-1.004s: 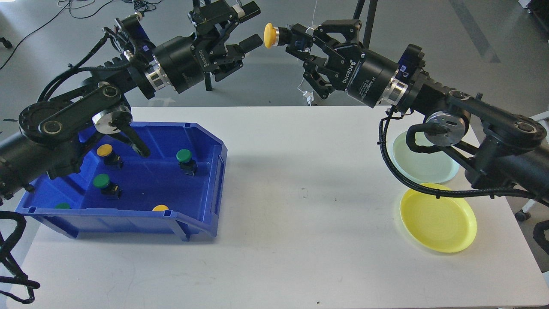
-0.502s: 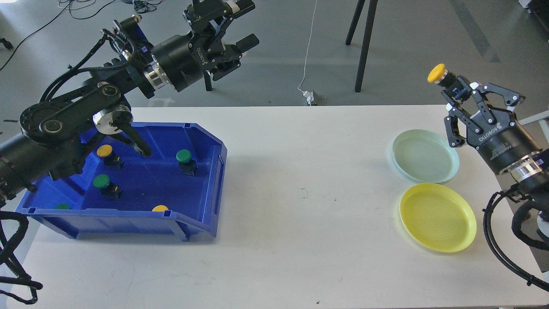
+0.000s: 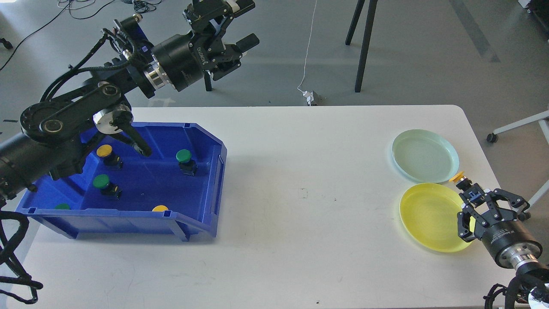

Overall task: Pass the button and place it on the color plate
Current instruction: 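Carry the button with the right gripper down onto the yellow plate, then open the right gripper and withdraw it upward from the plate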

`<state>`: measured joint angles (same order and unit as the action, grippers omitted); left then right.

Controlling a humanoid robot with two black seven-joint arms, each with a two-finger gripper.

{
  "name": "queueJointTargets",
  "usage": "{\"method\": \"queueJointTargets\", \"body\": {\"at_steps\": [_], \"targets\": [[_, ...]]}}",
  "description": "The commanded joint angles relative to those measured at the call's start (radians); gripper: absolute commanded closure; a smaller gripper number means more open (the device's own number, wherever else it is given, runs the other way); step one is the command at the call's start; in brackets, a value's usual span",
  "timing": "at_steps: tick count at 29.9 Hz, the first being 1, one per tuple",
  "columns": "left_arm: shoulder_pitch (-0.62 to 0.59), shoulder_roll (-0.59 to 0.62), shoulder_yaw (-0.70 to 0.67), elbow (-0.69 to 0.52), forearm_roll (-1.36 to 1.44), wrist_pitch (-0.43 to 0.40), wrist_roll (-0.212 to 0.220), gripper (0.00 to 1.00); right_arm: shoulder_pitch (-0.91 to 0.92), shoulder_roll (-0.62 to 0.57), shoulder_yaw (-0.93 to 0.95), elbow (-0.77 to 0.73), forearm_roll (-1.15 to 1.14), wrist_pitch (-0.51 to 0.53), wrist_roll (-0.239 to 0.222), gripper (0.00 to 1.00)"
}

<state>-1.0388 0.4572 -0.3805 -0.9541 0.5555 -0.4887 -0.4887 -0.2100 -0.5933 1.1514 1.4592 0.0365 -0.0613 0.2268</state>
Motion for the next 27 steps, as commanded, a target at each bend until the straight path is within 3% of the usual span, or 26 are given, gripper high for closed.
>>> {"method": "queueJointTargets", "body": {"at_steps": [1, 3, 7, 10, 13, 14, 21, 27], "targets": [[0.0, 0.0, 0.0, 0.0, 0.0, 0.0, 0.0, 0.16, 0.02, 0.003, -0.03, -0.006, 0.002, -0.057, -0.067, 0.94], [0.0, 0.0, 0.0, 0.0, 0.0, 0.0, 0.0, 0.16, 0.031, 0.009, -0.036, -0.02, 0.002, -0.068, -0.09, 0.89], [0.002, 0.0, -0.001, 0.0, -0.009, 0.0, 0.0, 0.13, 0.034, 0.047, -0.044, -0.023, 0.003, -0.069, -0.093, 0.73], [0.005, 0.003, -0.001, -0.002, -0.057, 0.0, 0.0, 0.12, 0.037, 0.05, -0.042, -0.022, 0.005, -0.069, -0.093, 0.57], [0.017, 0.012, -0.001, -0.009, -0.103, 0.0, 0.0, 0.12, 0.037, 0.064, -0.042, -0.022, 0.005, -0.068, -0.093, 0.32], [0.019, 0.014, -0.001, -0.012, -0.111, 0.0, 0.0, 0.12, 0.037, 0.067, -0.042, -0.022, 0.005, -0.068, -0.093, 0.28], [0.017, 0.046, -0.043, -0.038, -0.212, 0.0, 0.0, 0.12, 0.034, 0.064, -0.025, -0.013, 0.01, -0.061, -0.093, 0.12], [0.014, 0.047, -0.044, -0.04, -0.212, 0.0, 0.0, 0.12, 0.034, 0.055, -0.002, -0.01, 0.01, -0.058, -0.093, 0.08]]}}
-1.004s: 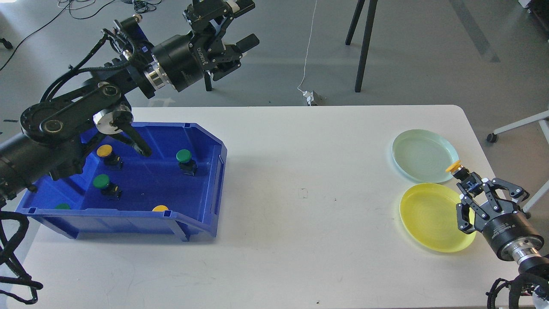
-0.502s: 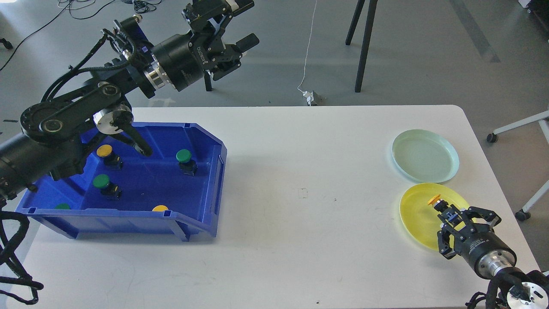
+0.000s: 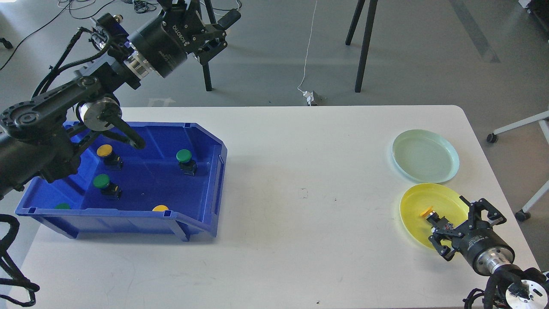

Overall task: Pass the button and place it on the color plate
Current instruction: 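Open the right gripper and withdraw it upward from the plate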

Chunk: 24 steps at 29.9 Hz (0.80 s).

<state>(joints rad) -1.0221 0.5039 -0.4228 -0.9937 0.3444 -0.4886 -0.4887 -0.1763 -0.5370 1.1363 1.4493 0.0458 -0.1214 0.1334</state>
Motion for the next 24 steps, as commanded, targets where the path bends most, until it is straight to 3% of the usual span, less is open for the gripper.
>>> {"method": "queueJointTargets", "body": {"at_steps": [1, 24], "targets": [[-0.004, 0.001, -0.002, -0.002, -0.001, 0.0, 0.0, 0.12, 0.0, -0.001, 0.014, 0.002, 0.0, 0.002, 0.0, 0.08], [-0.012, 0.044, -0.025, -0.028, -0.035, 0.0, 0.0, 0.09, 0.008, -0.003, 0.04, 0.031, 0.0, 0.006, 0.0, 0.06]]}}
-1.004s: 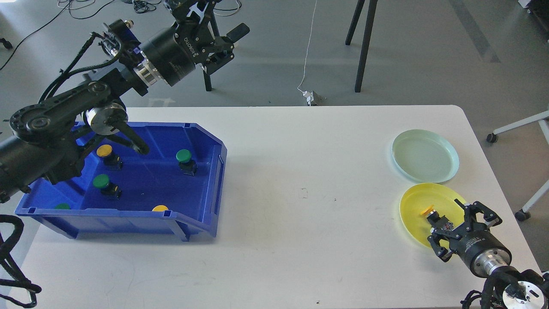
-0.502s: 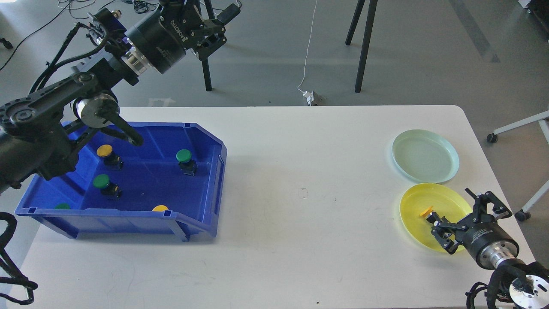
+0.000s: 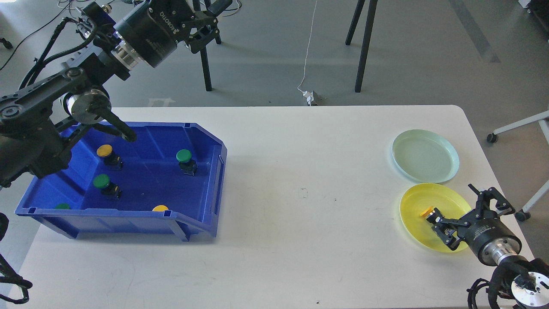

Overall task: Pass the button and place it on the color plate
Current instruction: 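Open the right gripper and withdraw it upward from the plate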

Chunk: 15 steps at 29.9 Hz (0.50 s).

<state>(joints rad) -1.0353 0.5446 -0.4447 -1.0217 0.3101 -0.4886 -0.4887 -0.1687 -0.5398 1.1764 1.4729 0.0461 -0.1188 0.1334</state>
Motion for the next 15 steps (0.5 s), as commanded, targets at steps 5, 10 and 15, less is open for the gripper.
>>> {"method": "queueJointTargets", "body": {"at_steps": [5, 10, 15], "targets": [[0.0, 0.026, -0.005, 0.002, -0.006, 0.0, 0.0, 0.09, 0.0, 0.001, 0.0, 0.01, 0.0, 0.004, 0.0, 0.06], [0.003, 0.037, -0.006, 0.002, -0.009, 0.0, 0.0, 0.12, 0.0, 0.003, 0.0, 0.009, -0.002, 0.004, 0.0, 0.06], [0.008, 0.107, -0.015, 0.002, -0.009, 0.0, 0.0, 0.12, 0.027, 0.001, 0.0, 0.009, -0.005, 0.004, 0.0, 0.06]]}}
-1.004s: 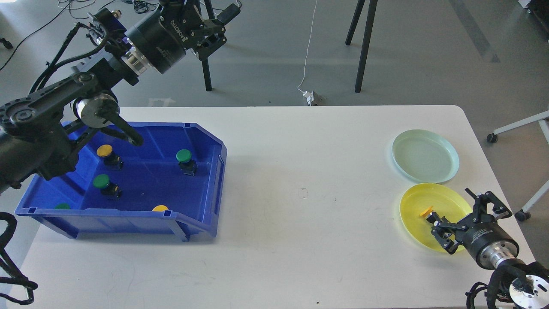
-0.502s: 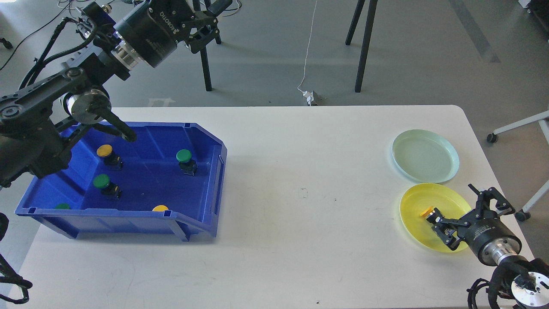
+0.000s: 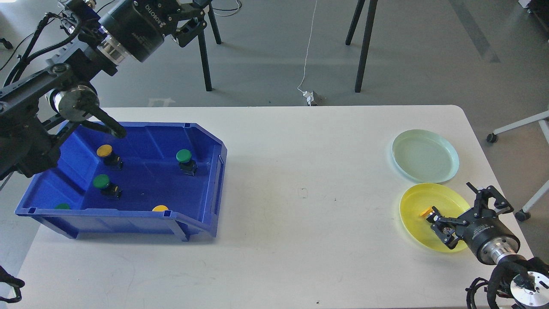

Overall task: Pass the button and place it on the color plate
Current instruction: 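Open the right gripper and withdraw it upward from the plate, then move the left gripper into the bin toward a green-topped button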

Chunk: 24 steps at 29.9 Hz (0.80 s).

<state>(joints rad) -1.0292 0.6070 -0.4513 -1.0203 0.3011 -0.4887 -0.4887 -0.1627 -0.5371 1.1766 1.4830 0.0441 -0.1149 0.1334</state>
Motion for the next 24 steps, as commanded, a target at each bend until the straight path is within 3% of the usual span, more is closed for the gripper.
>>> {"method": "queueJointTargets", "body": {"at_steps": [1, 4, 8, 10, 15, 19, 24], "targets": [[0.001, 0.063, -0.019, 0.0, 0.0, 0.0, 0.0, 0.12, 0.034, -0.003, 0.0, -0.003, -0.004, 0.0, 0.002, 0.06], [0.004, 0.117, -0.041, 0.009, 0.006, 0.0, 0.0, 0.12, 0.083, -0.012, 0.009, 0.0, -0.01, 0.018, 0.002, 0.05], [0.017, 0.198, -0.035, 0.017, 0.03, 0.0, 0.0, 0.0, 0.219, -0.073, 0.0, -0.003, -0.016, 0.119, 0.002, 0.04], [0.04, 0.243, -0.03, 0.017, 0.082, 0.0, 0.0, 0.0, 0.308, -0.122, -0.024, -0.012, -0.021, 0.159, 0.002, 0.04], [0.06, 0.287, -0.027, 0.017, 0.398, 0.0, 0.0, 0.0, 0.599, -0.247, -0.236, -0.082, -0.024, 0.219, 0.002, 0.04], [0.092, 0.292, -0.027, 0.015, 0.741, 0.0, 0.0, 0.0, 0.839, -0.261, -0.446, -0.154, -0.021, 0.231, 0.005, 0.04], [0.136, 0.322, 0.005, 0.003, 1.037, 0.0, 0.0, 0.0, 0.864, -0.232, -0.483, -0.178, -0.023, 0.231, 0.008, 0.04]]}}
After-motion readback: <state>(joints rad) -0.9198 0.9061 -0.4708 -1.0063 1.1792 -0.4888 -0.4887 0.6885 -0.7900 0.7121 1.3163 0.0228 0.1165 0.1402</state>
